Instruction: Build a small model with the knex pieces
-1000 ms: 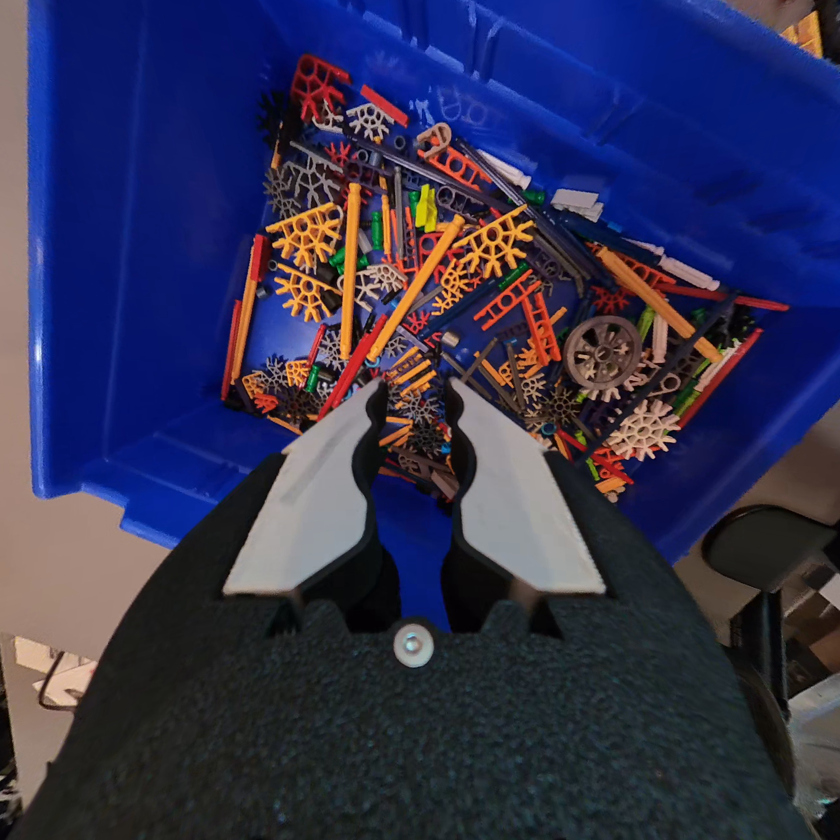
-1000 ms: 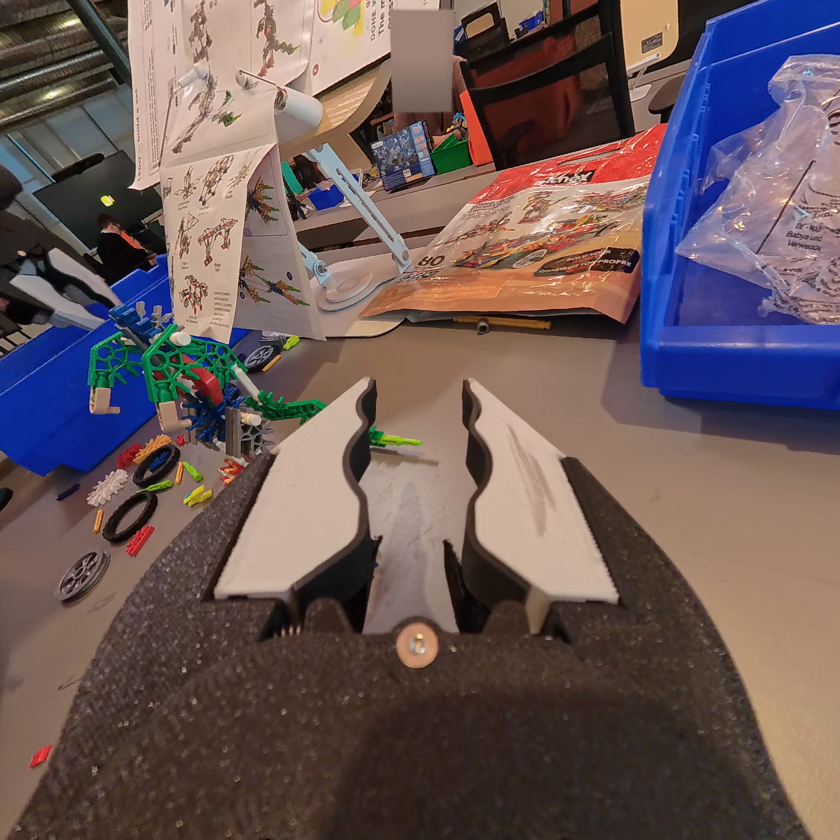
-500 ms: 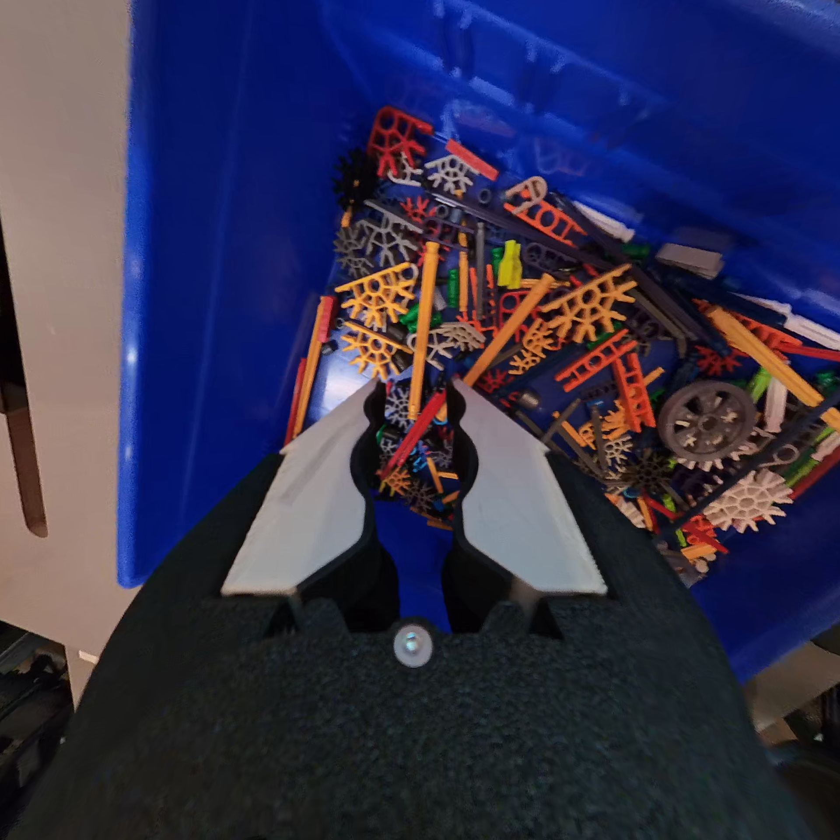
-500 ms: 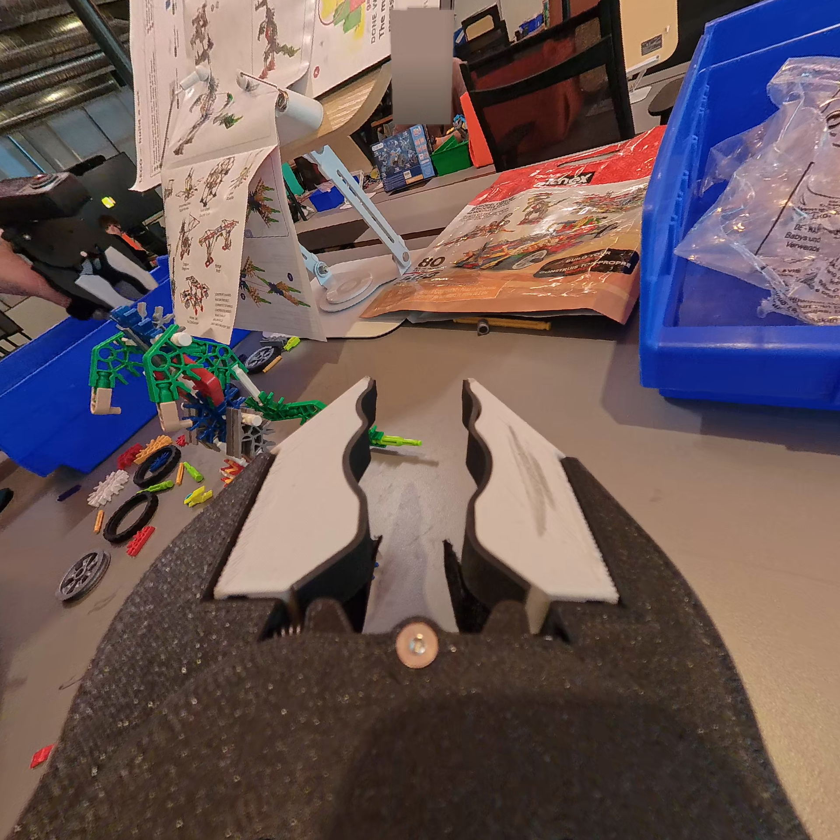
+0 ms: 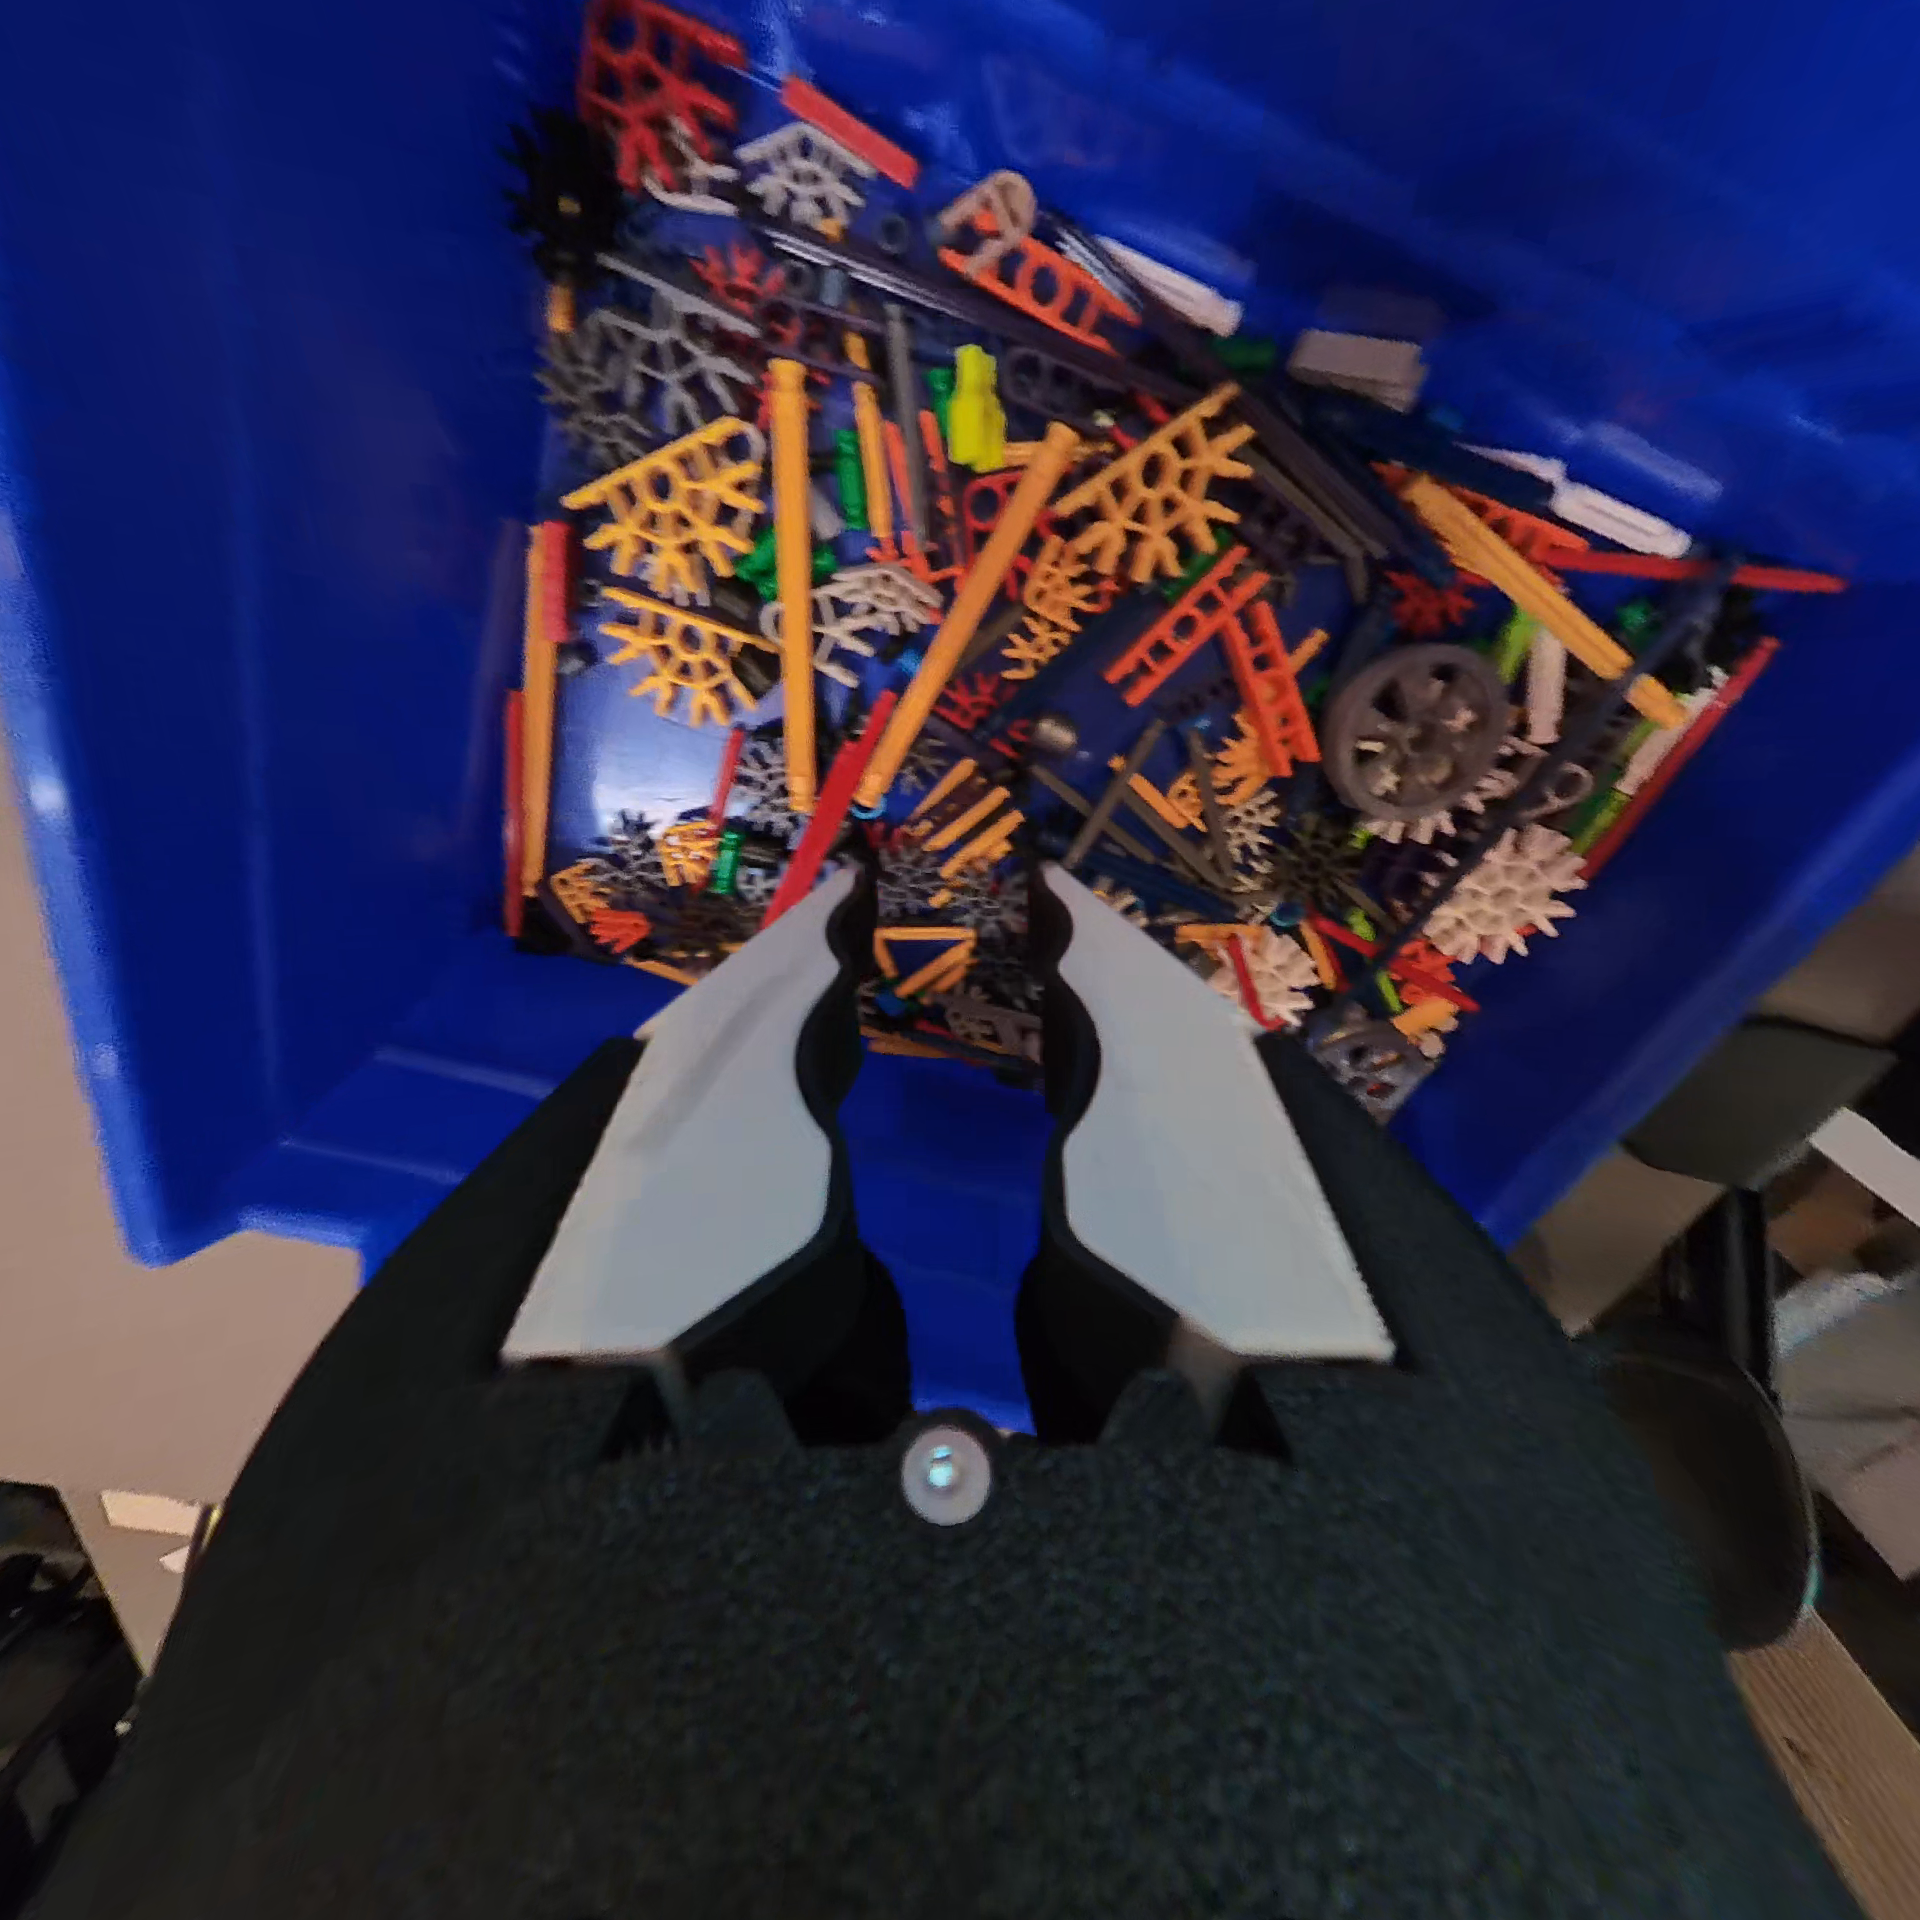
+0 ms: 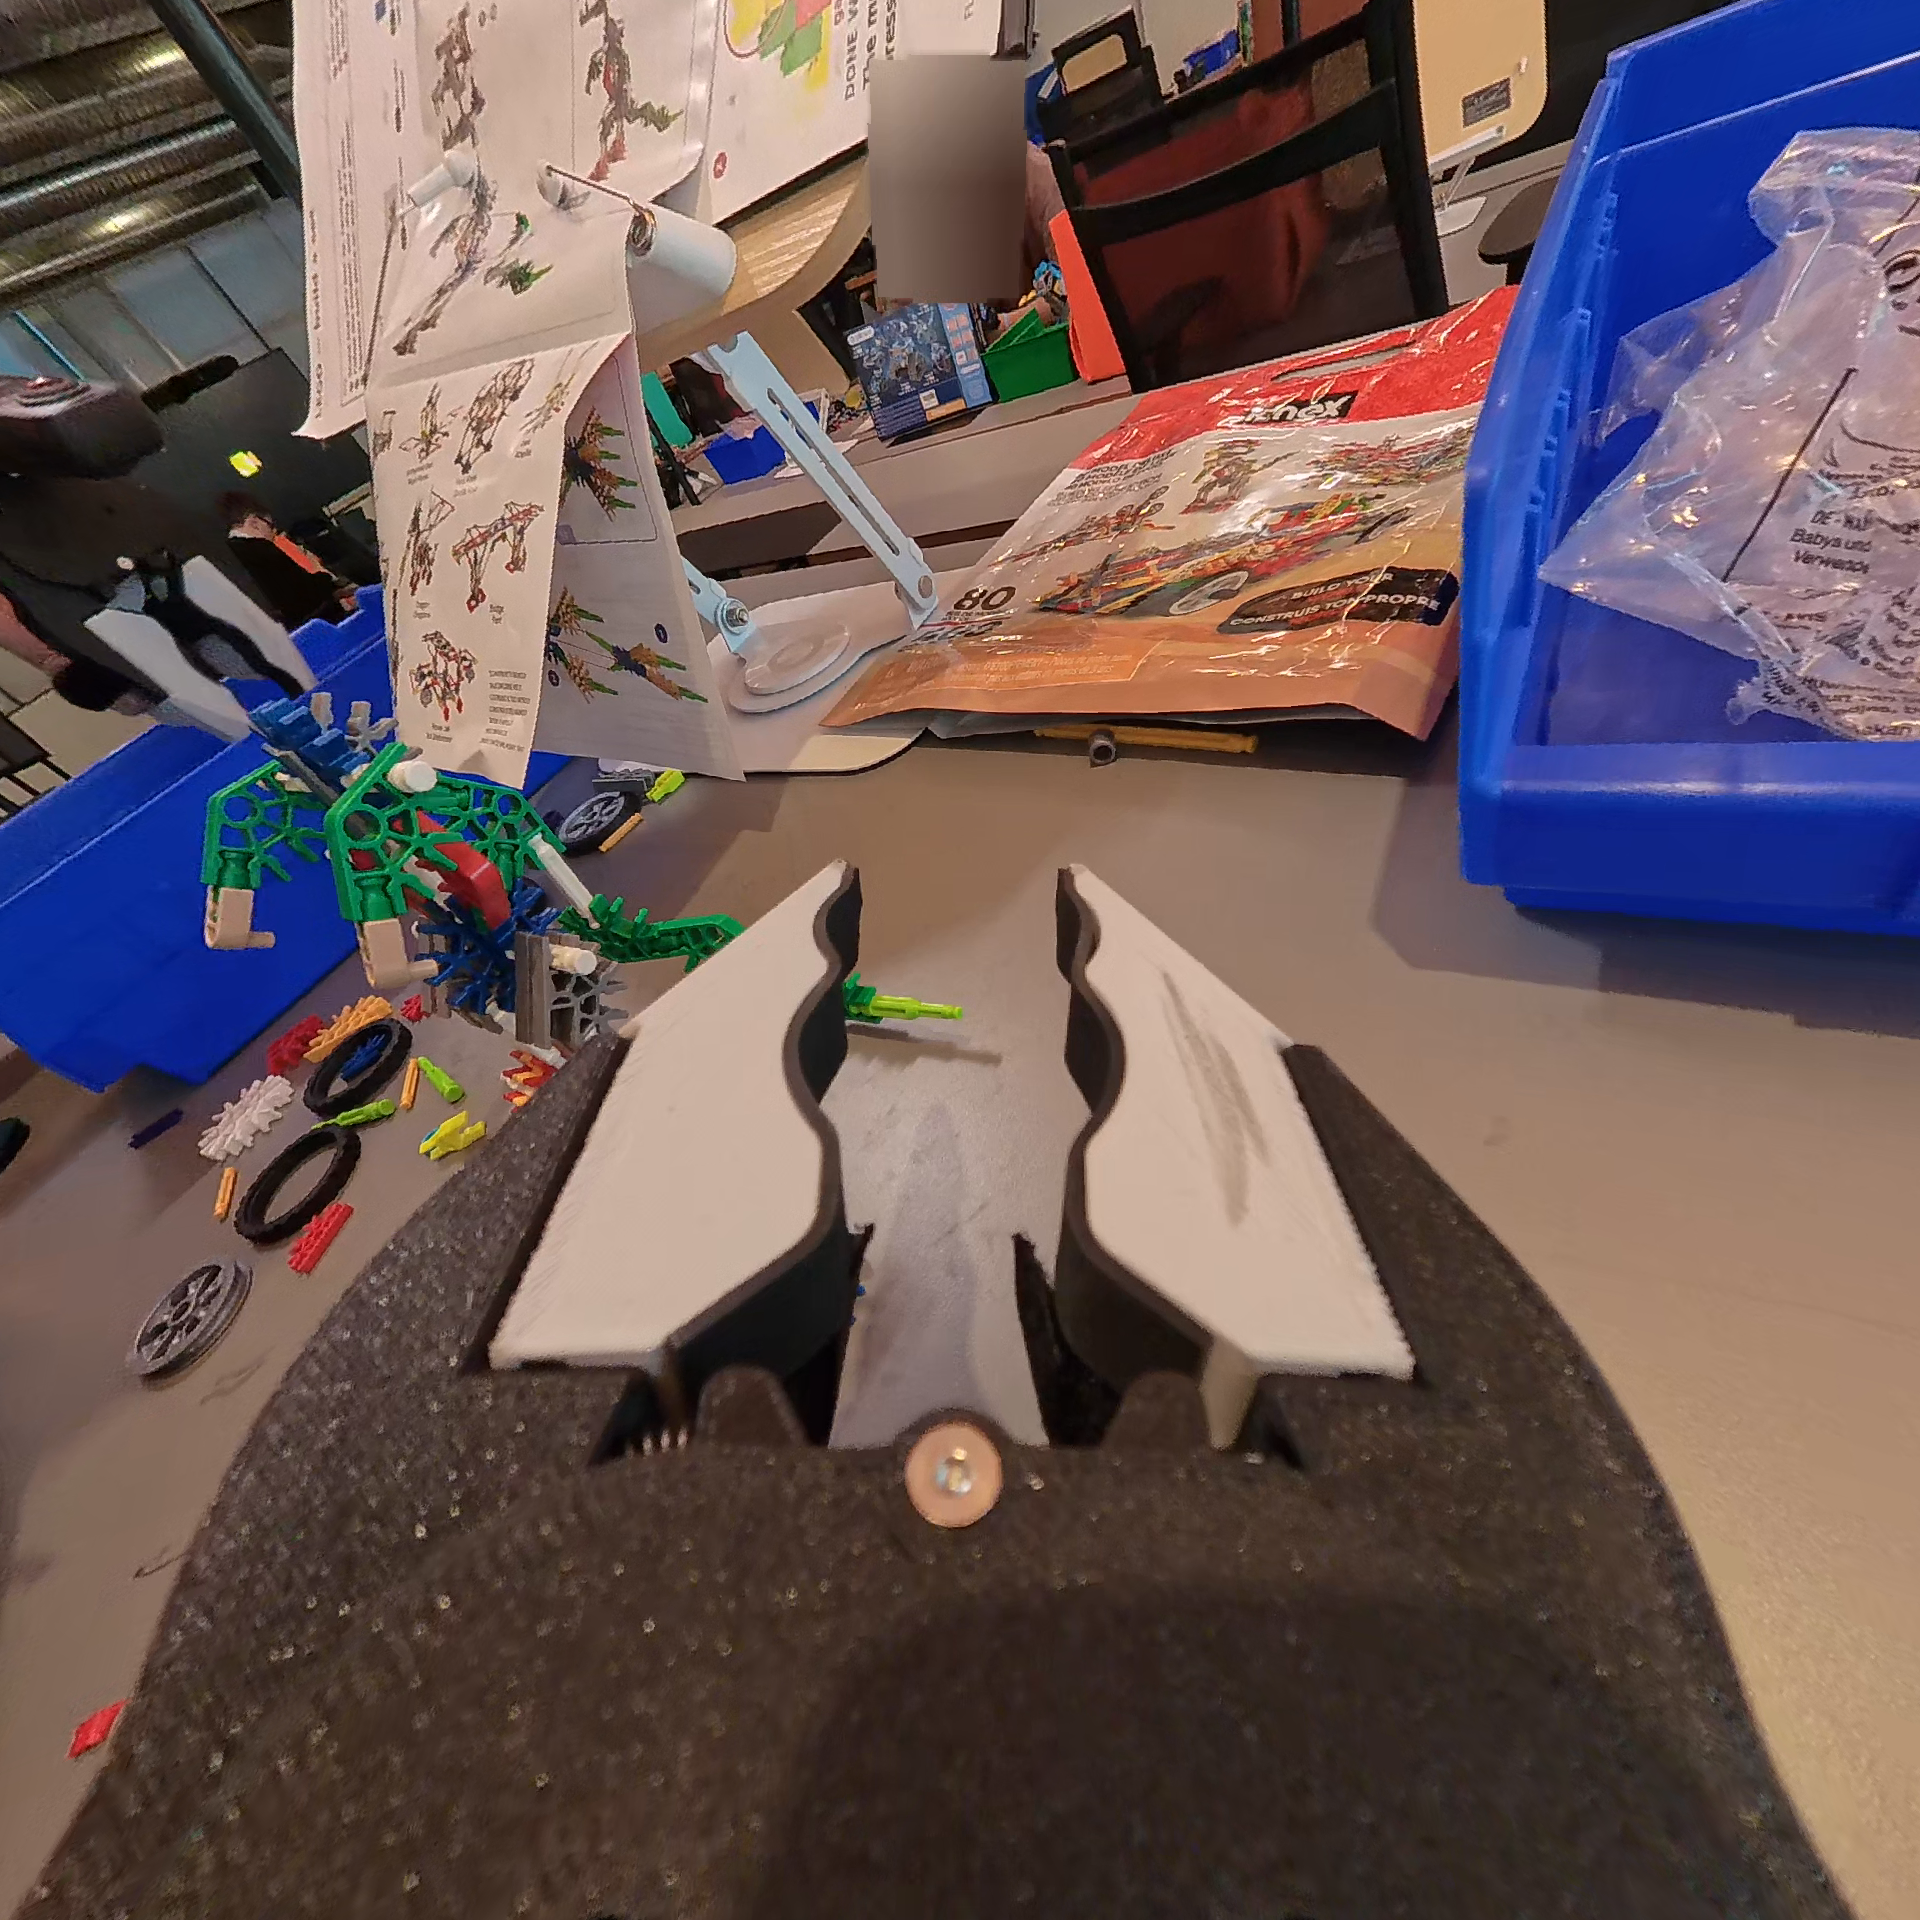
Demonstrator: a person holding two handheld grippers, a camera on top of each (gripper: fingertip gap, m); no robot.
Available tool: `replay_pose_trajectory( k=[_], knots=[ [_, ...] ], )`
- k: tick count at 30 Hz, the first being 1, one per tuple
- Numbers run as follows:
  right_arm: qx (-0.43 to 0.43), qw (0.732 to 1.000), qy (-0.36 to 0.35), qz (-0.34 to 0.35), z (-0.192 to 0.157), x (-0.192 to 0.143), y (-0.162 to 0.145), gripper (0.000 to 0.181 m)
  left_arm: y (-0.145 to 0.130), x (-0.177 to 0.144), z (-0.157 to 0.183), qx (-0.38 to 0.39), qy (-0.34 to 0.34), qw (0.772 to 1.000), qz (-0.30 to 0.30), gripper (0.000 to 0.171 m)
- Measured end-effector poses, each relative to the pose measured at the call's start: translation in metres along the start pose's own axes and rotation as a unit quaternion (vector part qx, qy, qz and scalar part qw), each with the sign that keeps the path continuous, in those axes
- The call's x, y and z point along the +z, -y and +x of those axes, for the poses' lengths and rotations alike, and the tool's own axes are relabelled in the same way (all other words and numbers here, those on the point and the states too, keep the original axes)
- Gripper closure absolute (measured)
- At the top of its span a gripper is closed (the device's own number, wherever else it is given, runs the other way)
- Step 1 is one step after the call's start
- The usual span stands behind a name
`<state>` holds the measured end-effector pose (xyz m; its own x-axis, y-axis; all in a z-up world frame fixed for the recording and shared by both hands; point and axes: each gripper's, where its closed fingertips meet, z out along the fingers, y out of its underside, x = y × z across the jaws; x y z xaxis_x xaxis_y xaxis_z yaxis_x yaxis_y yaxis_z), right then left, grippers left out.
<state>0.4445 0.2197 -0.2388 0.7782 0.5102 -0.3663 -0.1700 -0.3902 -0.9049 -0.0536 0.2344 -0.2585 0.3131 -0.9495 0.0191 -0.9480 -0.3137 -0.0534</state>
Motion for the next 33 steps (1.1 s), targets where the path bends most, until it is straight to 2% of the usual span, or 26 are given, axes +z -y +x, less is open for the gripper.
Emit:
replay_pose_trajectory(
  k=[7,17,25,31,33],
  knots=[
    [-0.001,1.000,-0.003,-0.005,0.000,0.001,-0.001,0.144,-0.010,0.011,0.045,0.021,-0.053,0.998,-0.016,0.146],
    [-0.002,1.000,-0.007,-0.007,0.001,0.002,-0.002,0.144,-0.036,0.022,0.078,0.026,-0.084,0.994,-0.063,0.148],
    [-0.003,1.000,-0.009,-0.009,0.001,0.002,-0.002,0.144,-0.042,0.039,0.090,0.026,-0.090,0.992,-0.090,0.147],
    [-0.002,1.000,-0.010,-0.010,0.002,0.002,-0.003,0.144,-0.050,0.044,0.073,0.017,-0.043,0.992,-0.116,0.149],
    [-0.003,1.000,-0.011,-0.011,0.002,0.002,-0.003,0.144,-0.048,0.041,0.065,0.017,-0.023,0.994,-0.108,0.148]
  ],
)
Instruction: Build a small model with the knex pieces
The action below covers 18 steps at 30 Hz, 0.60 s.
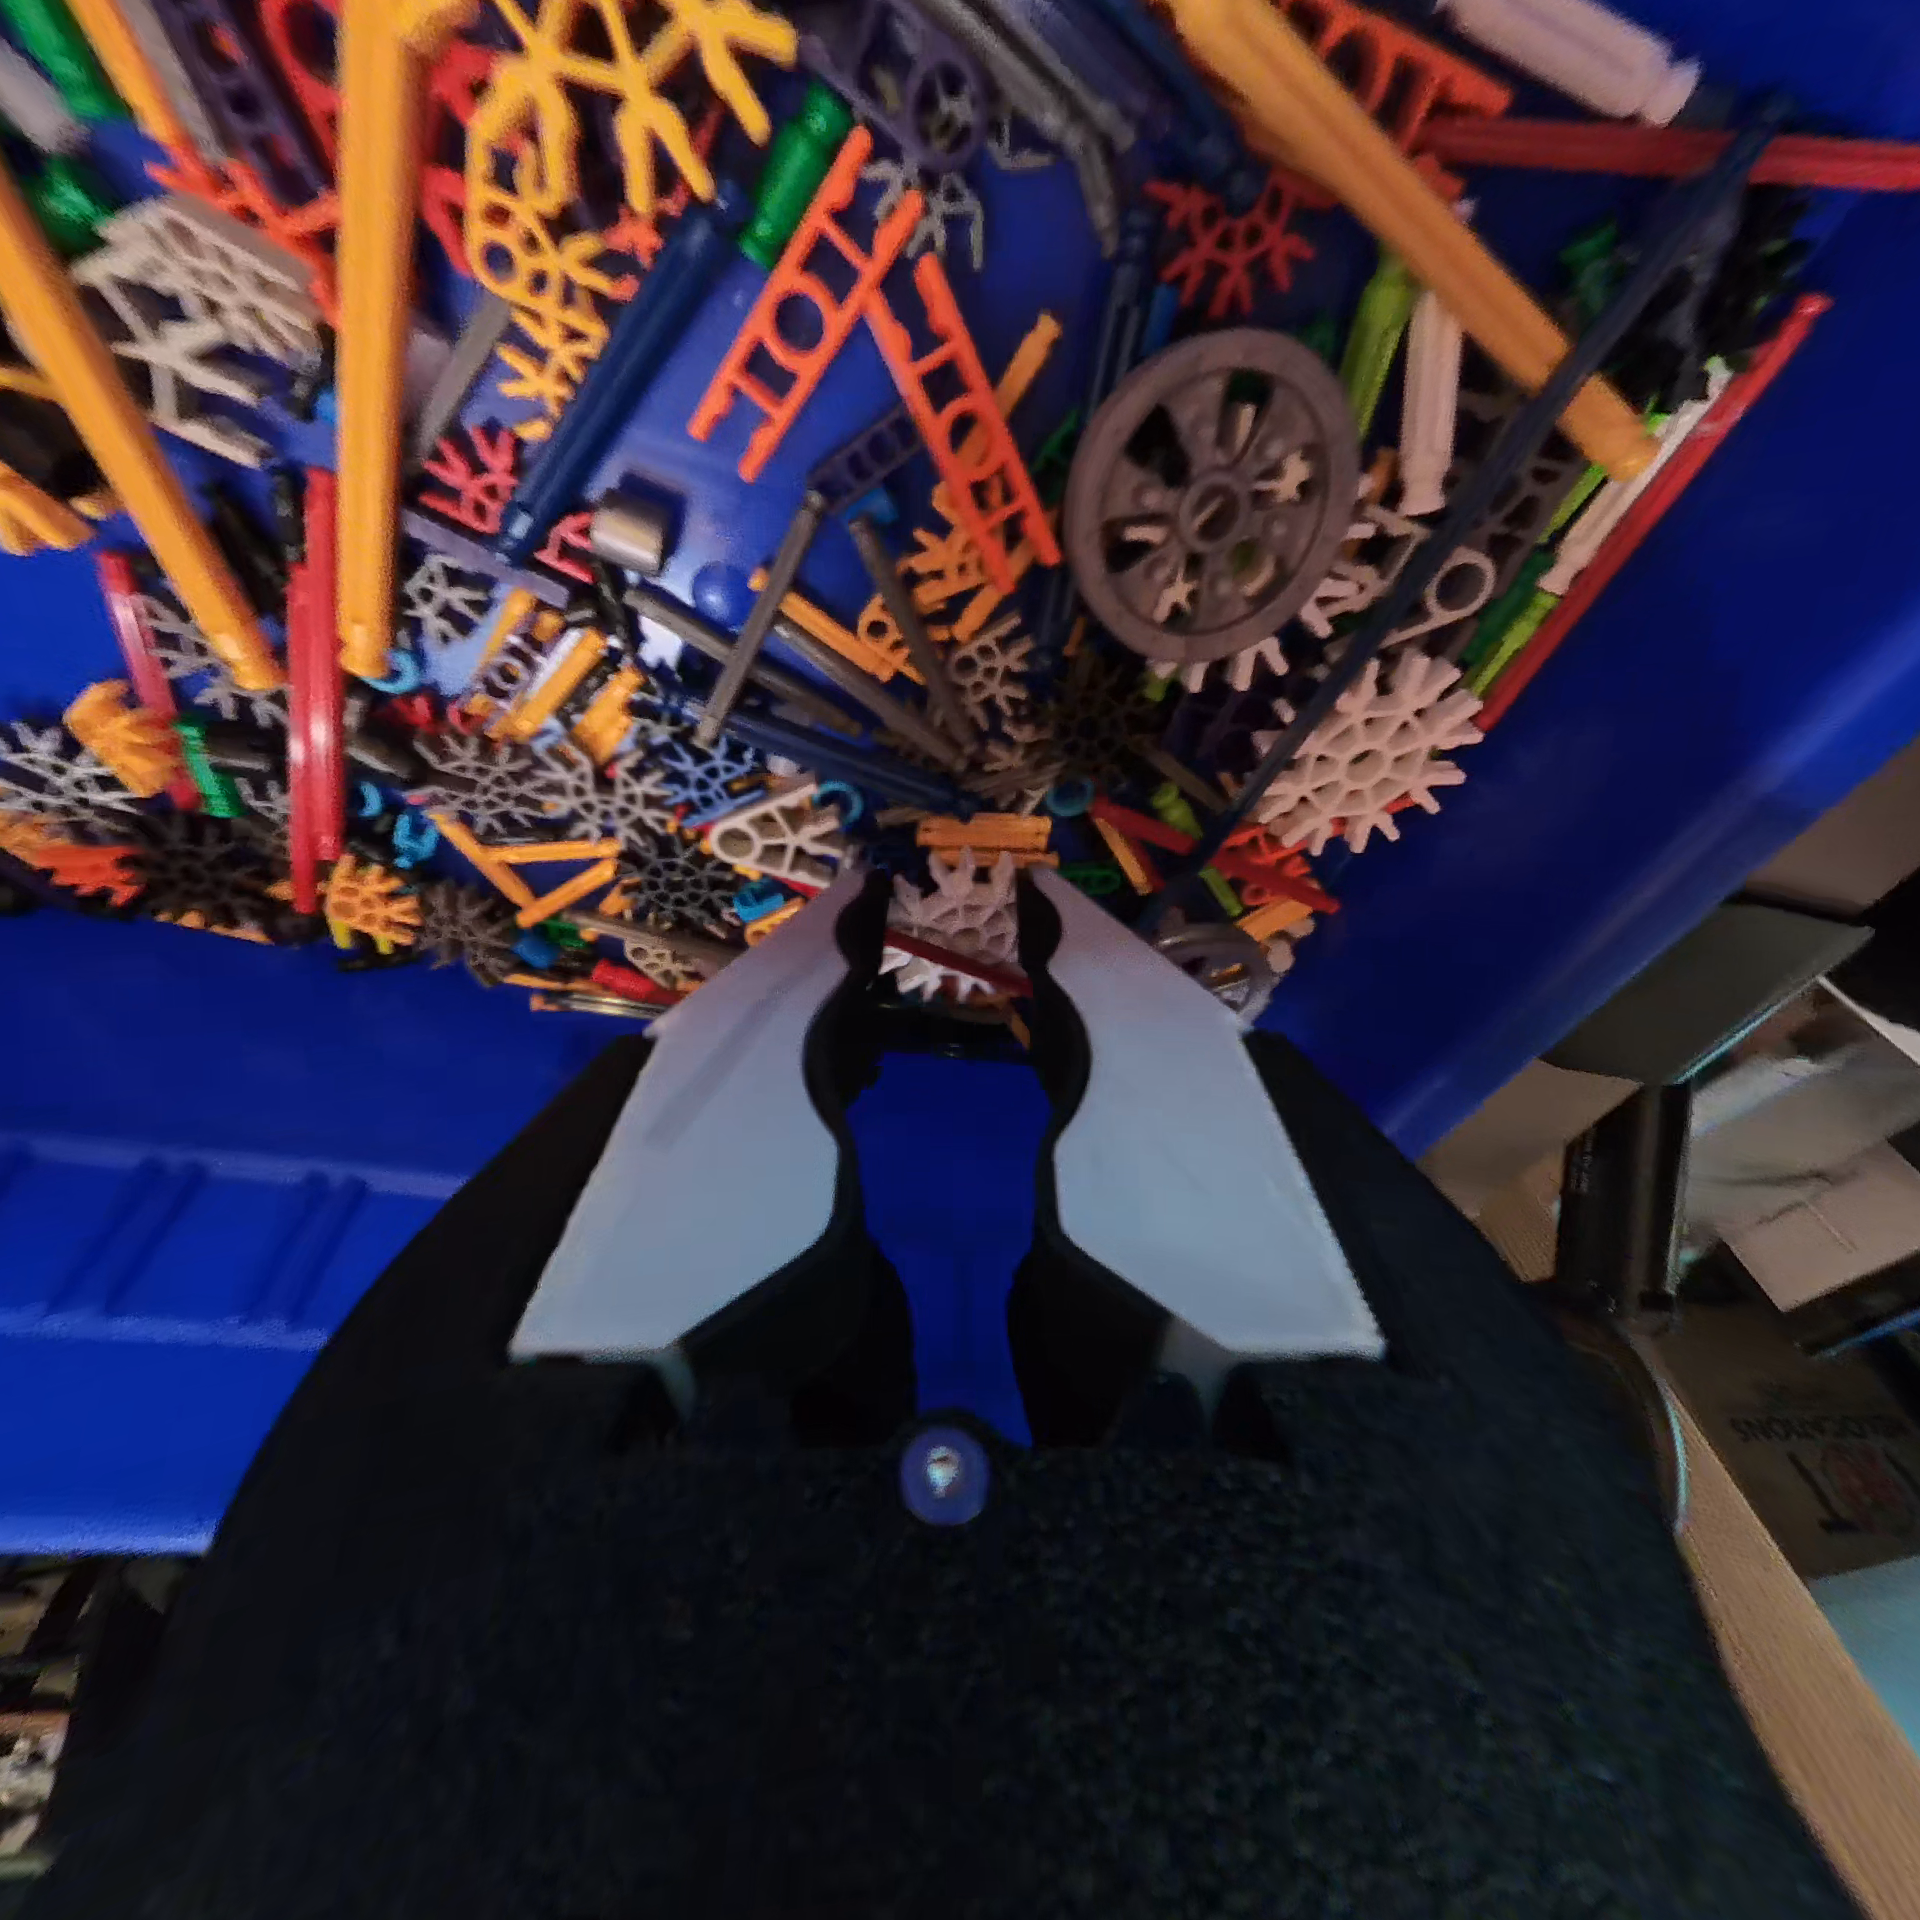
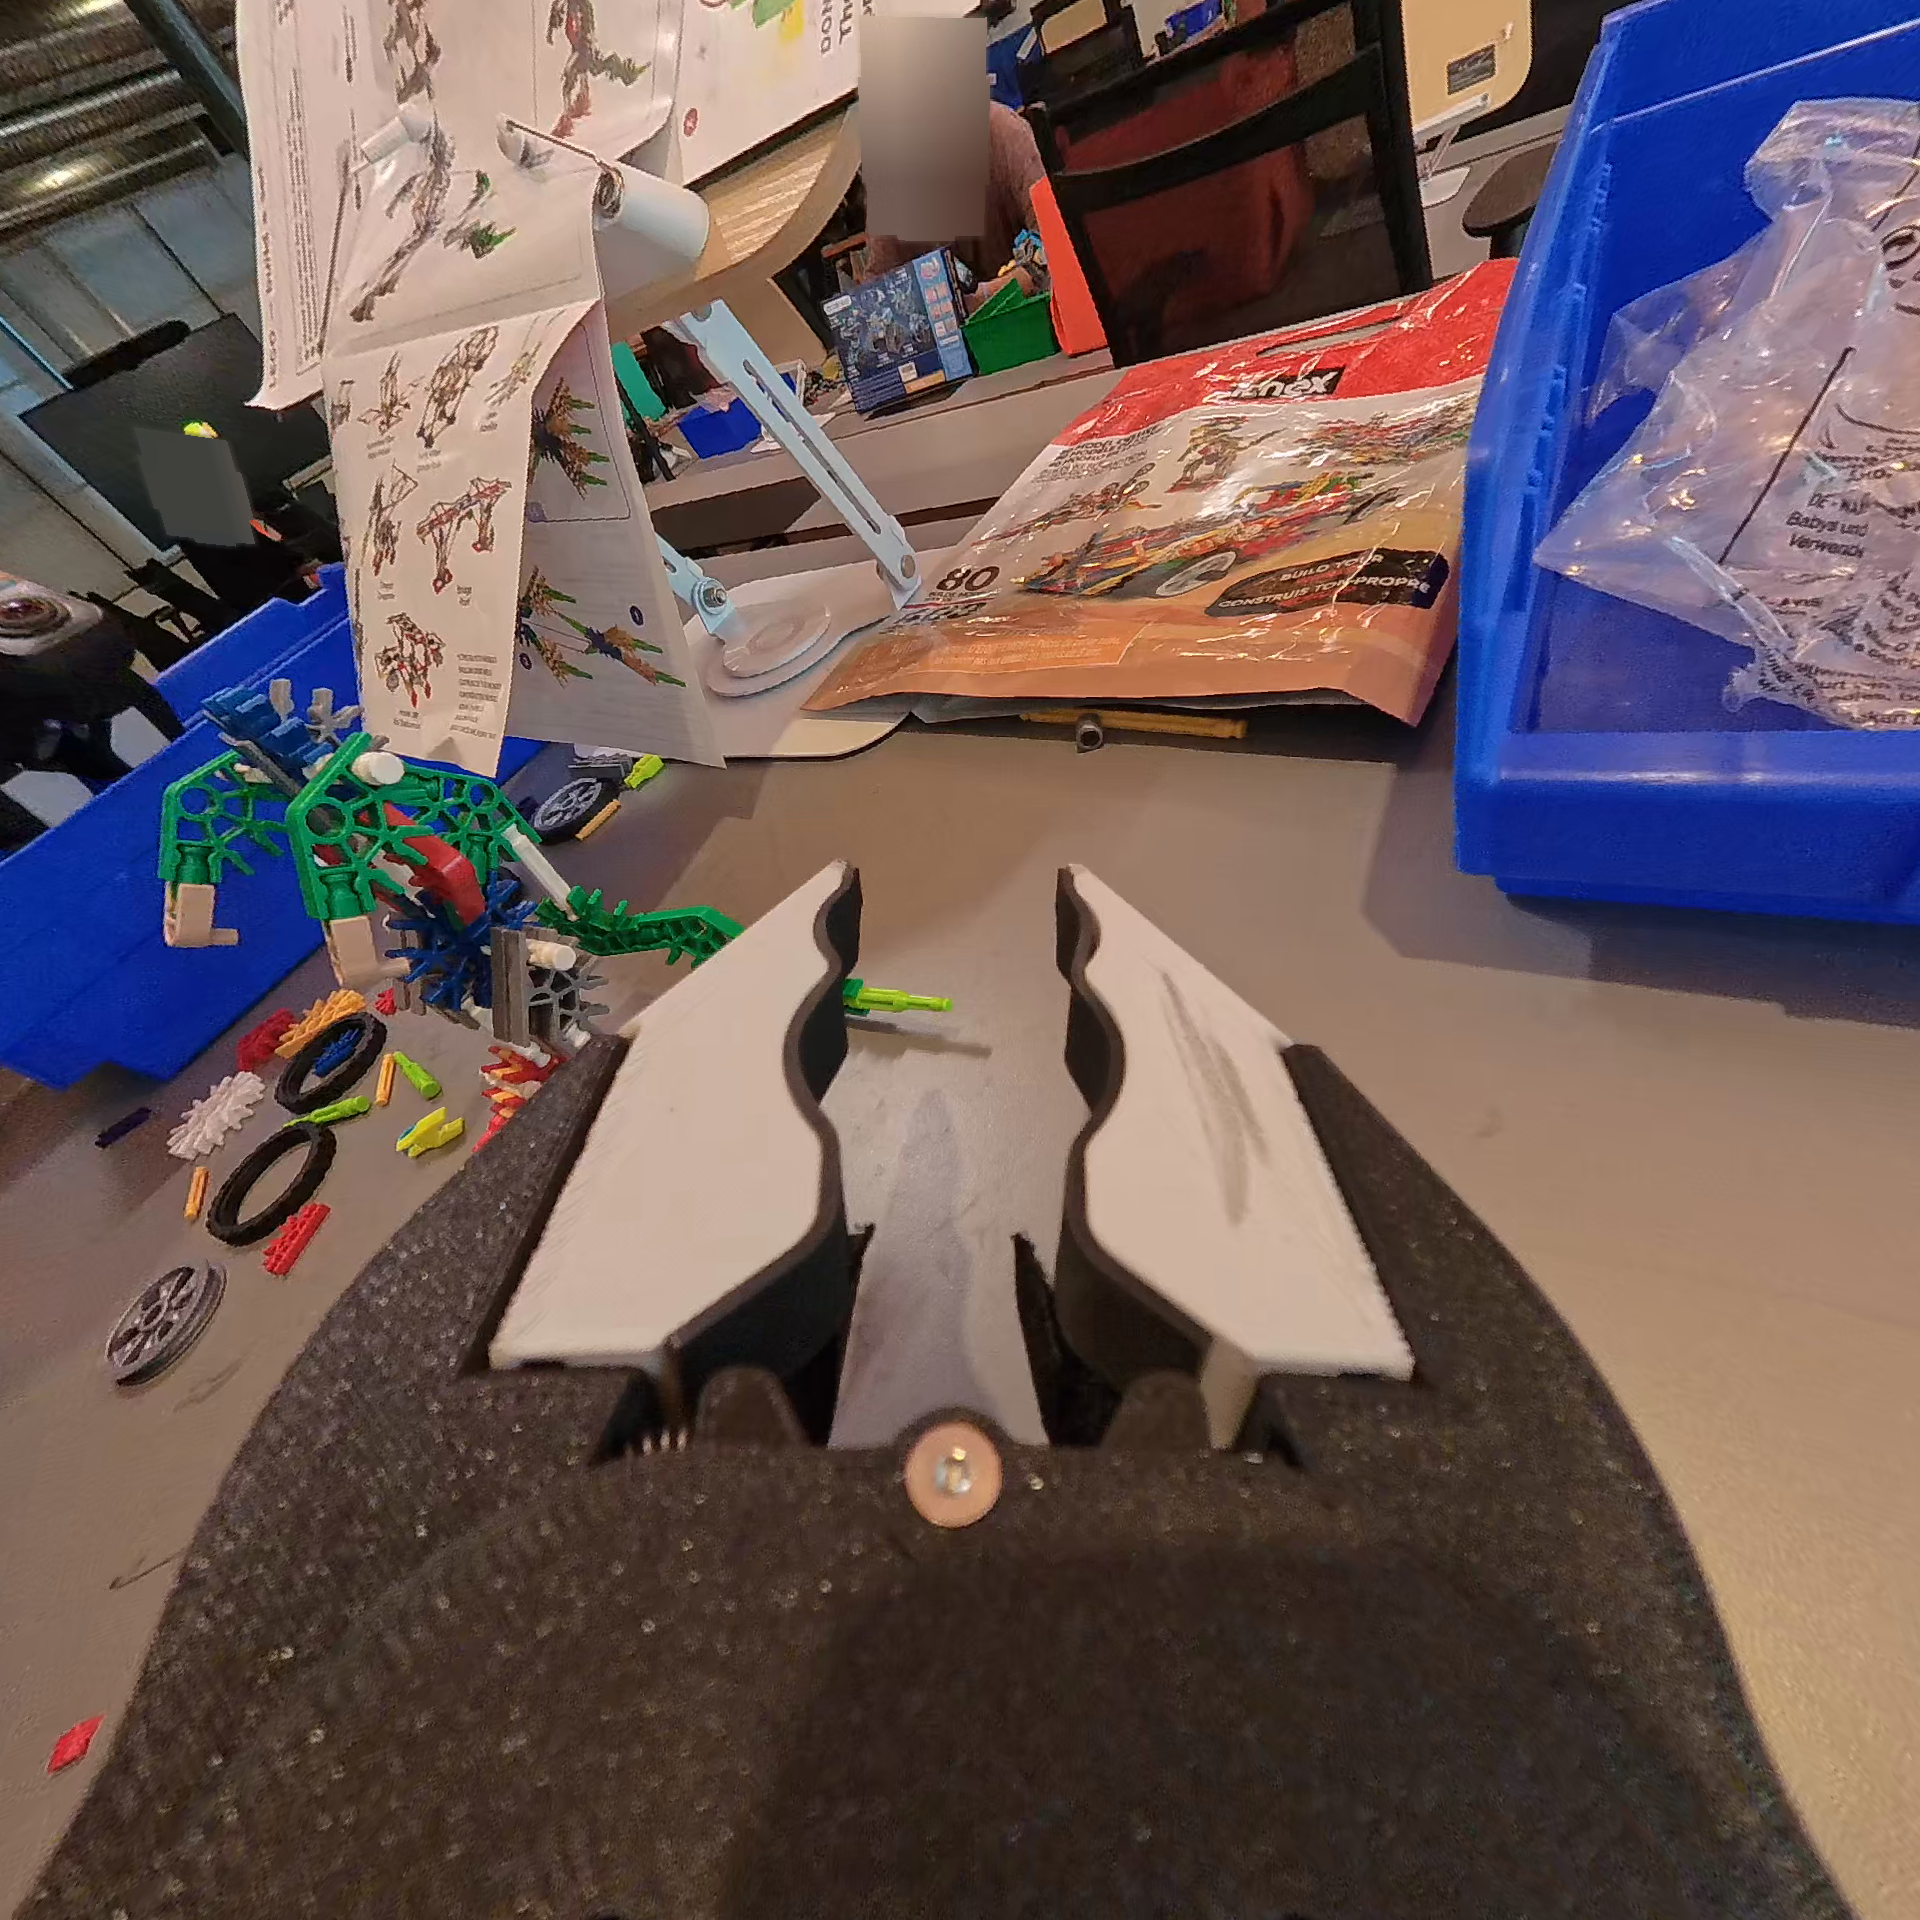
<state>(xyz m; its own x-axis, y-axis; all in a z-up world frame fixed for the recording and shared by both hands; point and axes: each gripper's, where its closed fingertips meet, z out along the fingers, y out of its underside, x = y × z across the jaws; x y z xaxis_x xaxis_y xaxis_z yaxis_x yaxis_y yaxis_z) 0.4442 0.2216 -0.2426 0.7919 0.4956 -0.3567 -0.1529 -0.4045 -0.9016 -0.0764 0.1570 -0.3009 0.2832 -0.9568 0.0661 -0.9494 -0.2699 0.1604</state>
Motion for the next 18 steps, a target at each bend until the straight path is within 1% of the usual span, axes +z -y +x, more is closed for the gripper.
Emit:
replay_pose_trajectory(
  k=[3,5,7,11,13,16,18],
  knots=[
    [0.000,1.000,-0.001,-0.001,0.000,0.000,0.000,0.144,0.021,-0.016,0.005,0.008,-0.006,0.998,0.065,0.147],
    [-0.001,1.000,-0.002,-0.002,0.000,0.000,-0.001,0.144,0.040,-0.026,0.018,0.030,-0.025,0.993,0.114,0.146],
    [-0.001,1.000,-0.002,-0.002,0.000,0.000,-0.001,0.144,0.056,-0.031,0.028,0.048,-0.034,0.987,0.150,0.142],
    [-0.001,1.000,-0.003,-0.003,0.001,0.001,-0.001,0.144,0.064,-0.021,0.035,0.075,-0.021,0.986,0.147,0.136],
    [-0.001,1.000,-0.004,-0.004,0.001,0.001,-0.001,0.144,0.066,-0.012,0.041,0.076,-0.032,0.985,0.149,0.135],
    [-0.001,1.000,-0.004,-0.005,0.001,0.001,-0.001,0.144,0.066,-0.004,0.039,0.073,-0.012,0.987,0.144,0.132],
    [-0.001,1.000,-0.004,-0.006,0.001,0.001,-0.002,0.144,0.067,-0.006,0.034,0.061,-0.004,0.987,0.151,0.141]
  ],
)
